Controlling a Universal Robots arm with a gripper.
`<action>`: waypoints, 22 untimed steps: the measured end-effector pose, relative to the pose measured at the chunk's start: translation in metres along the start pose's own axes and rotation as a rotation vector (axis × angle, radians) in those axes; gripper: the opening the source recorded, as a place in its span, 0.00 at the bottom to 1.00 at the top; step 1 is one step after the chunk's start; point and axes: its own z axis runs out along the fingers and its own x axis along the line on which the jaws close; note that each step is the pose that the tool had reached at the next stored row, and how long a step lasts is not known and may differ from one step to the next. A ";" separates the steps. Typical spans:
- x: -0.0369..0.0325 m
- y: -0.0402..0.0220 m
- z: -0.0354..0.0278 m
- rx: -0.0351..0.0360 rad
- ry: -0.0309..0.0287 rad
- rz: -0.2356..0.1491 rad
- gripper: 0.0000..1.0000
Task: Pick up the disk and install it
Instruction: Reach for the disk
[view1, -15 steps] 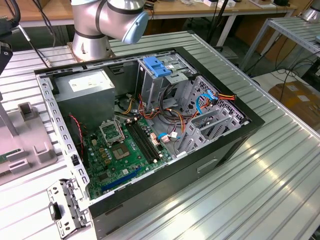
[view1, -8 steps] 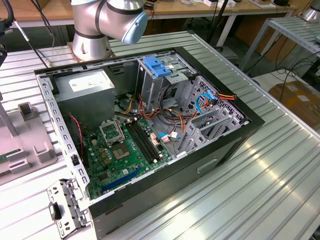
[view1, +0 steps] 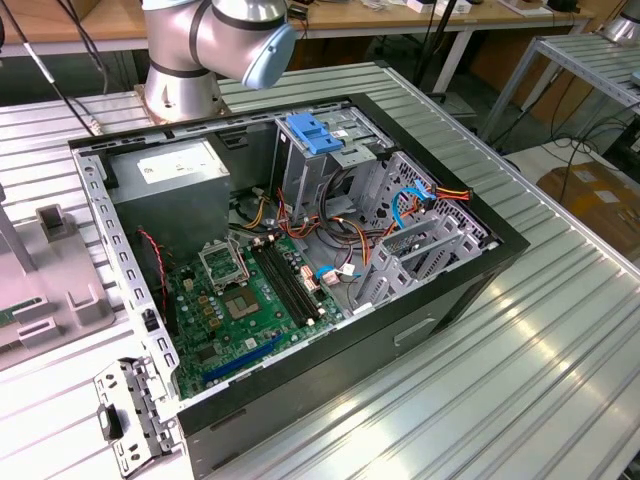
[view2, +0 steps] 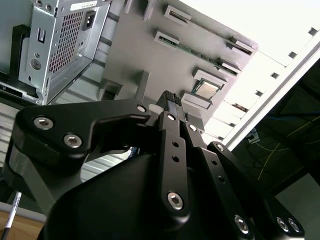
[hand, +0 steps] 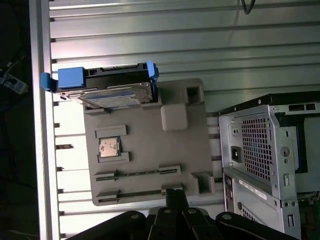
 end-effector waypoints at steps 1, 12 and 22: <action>0.0011 0.0002 0.0002 0.0000 0.0000 0.000 0.11; 0.0113 0.0021 0.0027 0.0000 0.0000 0.000 0.11; 0.0260 0.0068 0.0099 0.0000 0.0000 0.000 0.11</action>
